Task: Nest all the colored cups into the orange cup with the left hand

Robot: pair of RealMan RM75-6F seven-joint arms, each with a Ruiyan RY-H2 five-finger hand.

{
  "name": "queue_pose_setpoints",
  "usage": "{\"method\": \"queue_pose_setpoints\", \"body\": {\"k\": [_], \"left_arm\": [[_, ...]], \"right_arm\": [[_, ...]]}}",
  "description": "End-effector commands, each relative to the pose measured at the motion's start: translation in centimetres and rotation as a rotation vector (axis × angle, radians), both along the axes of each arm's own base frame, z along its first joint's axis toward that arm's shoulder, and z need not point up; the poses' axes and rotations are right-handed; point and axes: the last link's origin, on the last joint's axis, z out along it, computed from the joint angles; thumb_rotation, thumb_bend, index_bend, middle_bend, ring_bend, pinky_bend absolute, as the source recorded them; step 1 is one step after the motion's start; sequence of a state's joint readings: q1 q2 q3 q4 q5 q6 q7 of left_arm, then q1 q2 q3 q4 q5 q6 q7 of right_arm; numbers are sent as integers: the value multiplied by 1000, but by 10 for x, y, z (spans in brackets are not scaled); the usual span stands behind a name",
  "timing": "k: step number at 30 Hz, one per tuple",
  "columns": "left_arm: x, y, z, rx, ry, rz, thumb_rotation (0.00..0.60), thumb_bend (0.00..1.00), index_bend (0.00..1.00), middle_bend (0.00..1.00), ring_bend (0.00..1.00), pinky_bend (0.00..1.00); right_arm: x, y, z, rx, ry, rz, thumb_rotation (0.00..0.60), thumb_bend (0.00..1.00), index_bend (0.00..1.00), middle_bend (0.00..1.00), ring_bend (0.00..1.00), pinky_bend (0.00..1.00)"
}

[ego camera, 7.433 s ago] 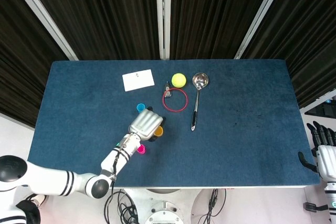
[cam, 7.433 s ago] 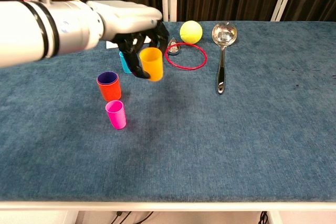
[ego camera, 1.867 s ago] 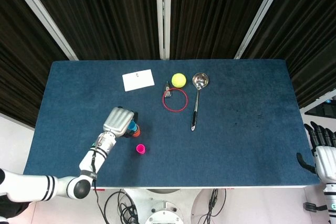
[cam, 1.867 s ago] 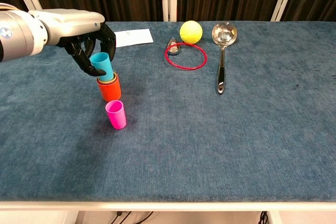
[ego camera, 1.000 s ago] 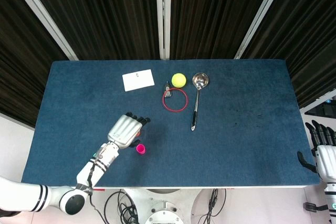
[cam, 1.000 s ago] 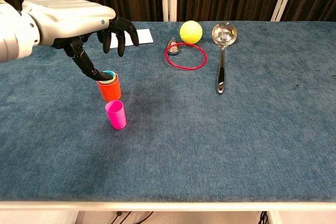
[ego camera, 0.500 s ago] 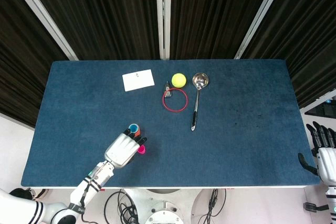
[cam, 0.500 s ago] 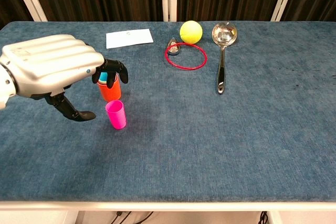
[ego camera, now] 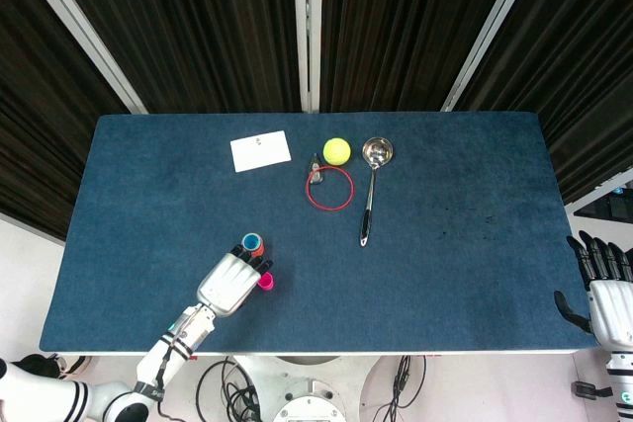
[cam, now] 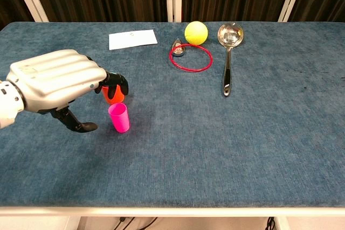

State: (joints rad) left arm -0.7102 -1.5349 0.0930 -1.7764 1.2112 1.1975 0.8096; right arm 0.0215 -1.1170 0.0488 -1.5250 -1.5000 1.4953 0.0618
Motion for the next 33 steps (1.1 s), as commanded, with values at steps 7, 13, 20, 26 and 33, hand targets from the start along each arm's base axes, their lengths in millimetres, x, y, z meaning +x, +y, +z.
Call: {"method": "queue_pose_setpoints", "body": {"k": [7, 13, 20, 26, 33], "left_arm": [[-3, 2, -12, -18, 34, -14, 600, 207, 319, 350, 380, 321], [-3, 4, -17, -29, 21, -6, 600, 209, 352, 381, 416, 335], [3, 8, -19, -36, -7, -19, 600, 209, 358, 390, 439, 346], [10, 9, -22, -56, -45, -17, 600, 210, 357, 390, 439, 357], [14, 11, -28, -82, -61, -10, 600, 209, 374, 407, 462, 366]], "right_arm": [[-1, 0, -2, 1, 0, -9, 600, 301, 0, 0, 0, 0], [-4, 0, -3, 6, 1, -16, 600, 301, 0, 0, 0, 0], [-6, -1, -4, 7, 0, -24, 600, 301, 0, 0, 0, 0], [-7, -2, -4, 7, -1, -26, 600, 300, 0, 0, 0, 0], [-9, -1, -4, 9, -3, -32, 600, 301, 0, 0, 0, 0]]}}
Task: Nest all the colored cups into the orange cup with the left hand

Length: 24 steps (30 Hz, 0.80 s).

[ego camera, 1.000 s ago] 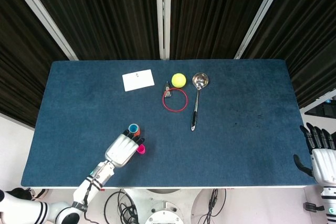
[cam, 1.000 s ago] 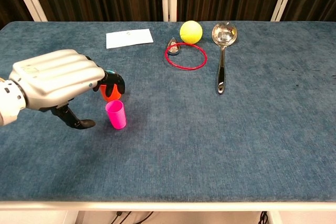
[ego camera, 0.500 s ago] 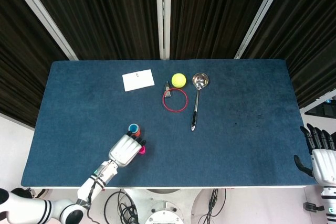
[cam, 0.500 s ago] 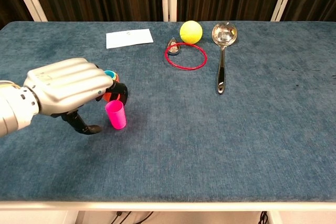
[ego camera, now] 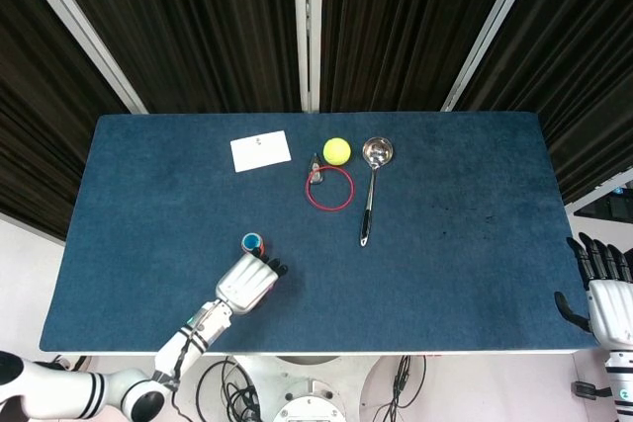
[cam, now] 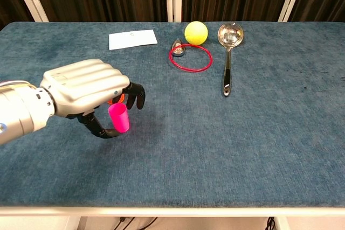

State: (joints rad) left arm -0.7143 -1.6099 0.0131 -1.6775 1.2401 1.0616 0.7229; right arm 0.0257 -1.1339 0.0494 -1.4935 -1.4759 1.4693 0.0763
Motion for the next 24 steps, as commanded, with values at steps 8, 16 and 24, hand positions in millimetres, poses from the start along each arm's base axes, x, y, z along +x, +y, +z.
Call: {"method": "queue_pose_setpoints", "body": {"k": [8, 16, 24], "left_arm": [[1, 6, -5, 2, -4, 10, 600, 237, 451, 442, 516, 406], [2, 9, -4, 14, -7, -3, 600, 276, 492, 473, 559, 445], [4, 6, -2, 25, -2, -19, 600, 285, 517, 507, 585, 466]], "right_arm": [[-2, 0, 1, -3, -1, -5, 600, 301, 0, 0, 0, 0], [-2, 0, 0, 5, 0, -6, 600, 301, 0, 0, 0, 0], [-3, 0, 1, 2, 0, -10, 600, 301, 0, 0, 0, 0]]}}
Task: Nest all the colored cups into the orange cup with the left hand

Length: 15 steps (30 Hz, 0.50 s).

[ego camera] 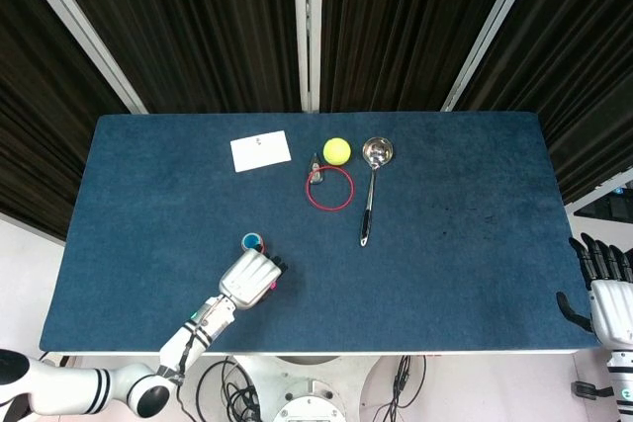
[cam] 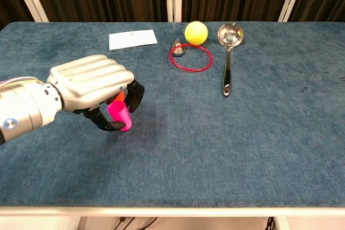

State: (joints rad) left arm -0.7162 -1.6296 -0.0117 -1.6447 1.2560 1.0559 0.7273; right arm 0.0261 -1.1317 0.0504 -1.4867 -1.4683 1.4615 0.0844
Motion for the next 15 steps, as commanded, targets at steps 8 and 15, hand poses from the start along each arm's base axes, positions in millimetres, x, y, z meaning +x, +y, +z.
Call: {"method": "queue_pose_setpoints", "body": {"k": [8, 15], "left_arm": [[2, -4, 6, 10, -3, -10, 600, 286, 523, 509, 592, 472], [17, -6, 42, 98, -13, -49, 600, 286, 523, 509, 592, 473]], "right_arm": [[0, 1, 1, -4, -1, 0, 600, 303, 0, 0, 0, 0], [2, 1, 3, -11, -2, 10, 600, 303, 0, 0, 0, 0]]}}
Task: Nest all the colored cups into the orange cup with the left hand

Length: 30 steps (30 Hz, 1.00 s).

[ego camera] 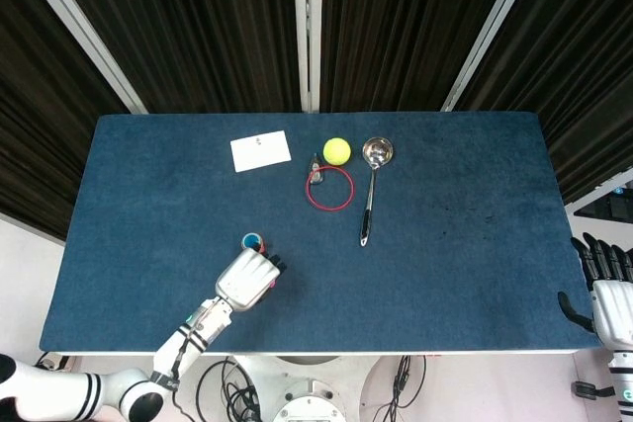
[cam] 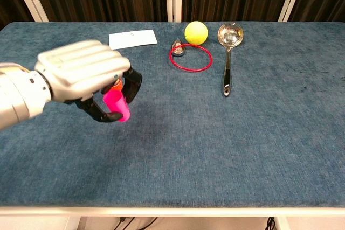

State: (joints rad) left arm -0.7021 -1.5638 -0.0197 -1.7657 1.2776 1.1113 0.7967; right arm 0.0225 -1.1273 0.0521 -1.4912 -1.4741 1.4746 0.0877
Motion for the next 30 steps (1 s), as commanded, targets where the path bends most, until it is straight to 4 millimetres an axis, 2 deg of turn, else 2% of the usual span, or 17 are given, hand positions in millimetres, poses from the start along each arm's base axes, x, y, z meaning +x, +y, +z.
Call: {"method": "queue_pose_setpoints", "body": {"k": [1, 6, 9, 17, 30], "left_arm": [[6, 1, 21, 57, 7, -16, 600, 286, 523, 509, 592, 473], [7, 14, 39, 121, 33, 7, 600, 286, 524, 509, 592, 473], [6, 26, 43, 148, 50, 31, 600, 286, 524, 509, 592, 473], [17, 44, 37, 166, 78, 34, 600, 286, 523, 508, 592, 473], [10, 61, 20, 148, 100, 75, 600, 286, 518, 506, 583, 475]], "right_arm": [[0, 0, 0, -1, -1, 2, 600, 303, 0, 0, 0, 0], [1, 0, 0, -1, -4, 6, 600, 303, 0, 0, 0, 0], [2, 1, 0, -1, -7, 9, 600, 303, 0, 0, 0, 0], [5, 2, 5, -11, -2, 21, 600, 303, 0, 0, 0, 0], [3, 4, 8, -17, -1, 14, 600, 302, 0, 0, 0, 0]]}}
